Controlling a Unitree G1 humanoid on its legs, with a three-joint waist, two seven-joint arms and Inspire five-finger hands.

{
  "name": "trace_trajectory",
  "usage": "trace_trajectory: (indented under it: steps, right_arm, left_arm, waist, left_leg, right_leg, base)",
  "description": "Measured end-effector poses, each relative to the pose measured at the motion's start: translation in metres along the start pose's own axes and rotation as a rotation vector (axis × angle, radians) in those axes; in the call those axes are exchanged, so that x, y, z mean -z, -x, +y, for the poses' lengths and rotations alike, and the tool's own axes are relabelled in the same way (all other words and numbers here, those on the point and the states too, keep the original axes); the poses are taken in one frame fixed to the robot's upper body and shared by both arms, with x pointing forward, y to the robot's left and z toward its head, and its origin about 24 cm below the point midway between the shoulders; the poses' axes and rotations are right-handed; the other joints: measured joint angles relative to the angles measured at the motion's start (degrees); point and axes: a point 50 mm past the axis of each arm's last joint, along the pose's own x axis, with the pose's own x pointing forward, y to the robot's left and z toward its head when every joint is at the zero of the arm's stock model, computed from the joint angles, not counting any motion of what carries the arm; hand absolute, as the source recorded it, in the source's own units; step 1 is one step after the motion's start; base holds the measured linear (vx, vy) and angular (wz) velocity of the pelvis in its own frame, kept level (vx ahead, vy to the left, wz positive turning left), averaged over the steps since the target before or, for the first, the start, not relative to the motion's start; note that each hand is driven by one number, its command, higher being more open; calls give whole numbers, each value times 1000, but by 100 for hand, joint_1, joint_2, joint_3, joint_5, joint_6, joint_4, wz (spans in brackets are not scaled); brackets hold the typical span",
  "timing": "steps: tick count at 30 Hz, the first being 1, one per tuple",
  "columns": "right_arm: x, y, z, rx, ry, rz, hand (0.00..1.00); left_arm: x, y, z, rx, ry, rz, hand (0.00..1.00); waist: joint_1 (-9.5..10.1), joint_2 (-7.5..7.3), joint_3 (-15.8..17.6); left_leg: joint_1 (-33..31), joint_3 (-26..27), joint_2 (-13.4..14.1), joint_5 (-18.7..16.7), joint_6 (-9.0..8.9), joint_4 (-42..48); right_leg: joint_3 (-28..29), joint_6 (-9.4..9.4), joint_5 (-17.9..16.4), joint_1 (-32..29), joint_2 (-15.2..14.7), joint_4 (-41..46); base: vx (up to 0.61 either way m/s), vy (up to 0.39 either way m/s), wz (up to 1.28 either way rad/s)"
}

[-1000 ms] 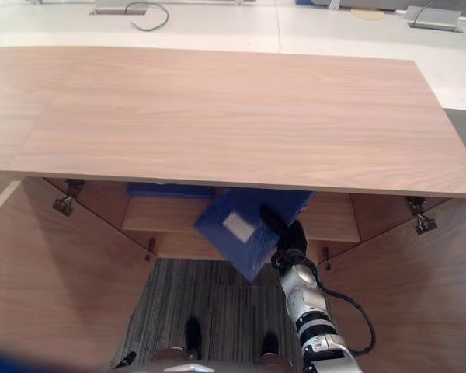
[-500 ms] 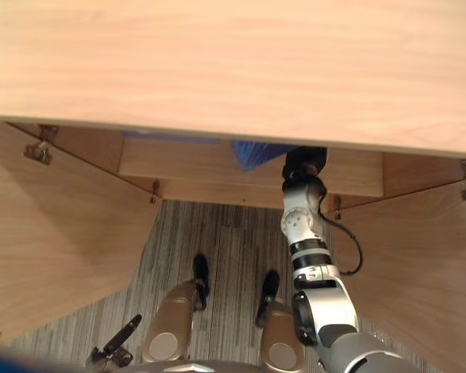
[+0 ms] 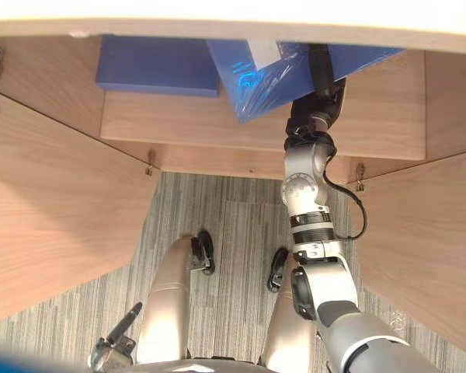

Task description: Walk over to the cabinet, pick up the folder, carry it to the office cabinet, place the folder inside the office cabinet, then close the office cabinet door

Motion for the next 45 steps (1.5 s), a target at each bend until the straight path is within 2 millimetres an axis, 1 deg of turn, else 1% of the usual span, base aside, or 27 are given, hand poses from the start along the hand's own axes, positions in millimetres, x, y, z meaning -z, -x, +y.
trace_trajectory:
  steps: [4,7,12,13,15,17,18,21,25,31,39,45]
  right_arm:
    - [-1,0,-1,11,-5,-5,0]
    - [-5,-5,9,18,-42,-20,0]
    - [-19,-19,34,29,-261,-57,0]
    - [-21,-21,36,33,-292,-59,0]
    - [-29,-27,39,62,-407,-87,0]
    - [-33,-30,38,86,-453,-103,0]
    - [-34,-31,37,98,-460,-112,100]
    - [-37,-33,29,146,-481,-135,100]
    - [-28,-36,21,194,-449,-94,100]
    - [-16,-41,22,210,-404,-16,100]
    - [1,-43,26,202,-338,74,100]
    - [8,-45,15,222,-262,129,100]
  left_arm:
    - [-8,0,-5,15,14,-28,100]
    - [-8,0,-5,13,14,-27,100]
    - [-7,0,-5,13,12,-25,100]
    - [-7,0,-5,13,12,-24,100]
    - [-7,0,-6,14,11,-25,100]
    - [-8,0,-6,13,10,-26,100]
    - [-8,0,-6,13,8,-27,100]
    - [-9,0,-10,21,-23,-34,100]
    - [-11,1,-20,47,-64,-46,100]
    - [-10,3,-27,72,-91,-49,100]
    - [-9,5,-33,99,-119,-61,100]
    - [-7,6,-37,123,-143,-65,100]
  waist:
    - [-6,0,2]
    - [-5,0,2]
    - [0,5,-1]
    - [0,6,-2]
    - [11,16,-8]
    - [15,20,-11]
    - [15,24,-12]
    - [21,39,-30]
    - [20,105,-93]
    - [2,168,-148]
    - [9,167,-197]
    - [5,168,-197]
  left_leg:
    - [-108,-21,-30,-25,-4,107]
    - [-139,-29,-40,-24,-4,102]
    - [-223,-62,-80,-18,-2,88]
    - [-228,-66,-88,-17,-2,85]
    - [-231,-77,-120,-15,0,67]
    - [-229,-90,-128,-11,-1,56]
    - [-228,-100,-132,-7,-6,50]
    - [-207,-132,-167,38,-39,-20]
    - [-195,-134,-167,64,-46,-64]
    - [-179,-215,-142,80,-61,-105]
    - [-63,-212,-160,163,-109,-300]
    - [-57,-218,-139,199,-116,-350]
  right_leg:
    - [-13,-7,-68,-88,-70,147]
    - [-23,-6,-74,-112,-80,148]
    - [-70,-6,-74,-167,-121,136]
    - [-78,-6,-74,-167,-129,132]
    - [-113,-5,-74,-145,-167,117]
    - [-137,-5,-74,-122,-171,95]
    - [-153,-5,-74,-108,-174,87]
    - [-213,-6,-74,-54,-204,39]
    - [-222,-11,-71,-47,-200,14]
    - [-312,-26,-62,46,-159,-73]
    - [-358,-62,-41,154,-155,-204]
    - [-378,-84,-18,158,-127,-244]
  base:
    - [-31,-15,7]
    - [3,-12,3]
    - [10,-8,4]
    - [16,-11,8]
    - [17,-12,7]
    - [10,-10,4]
    - [5,-10,8]
    - [1,-25,9]
    - [0,0,0]
    - [1,-3,2]
    - [1,-1,1]
    - [0,0,0]
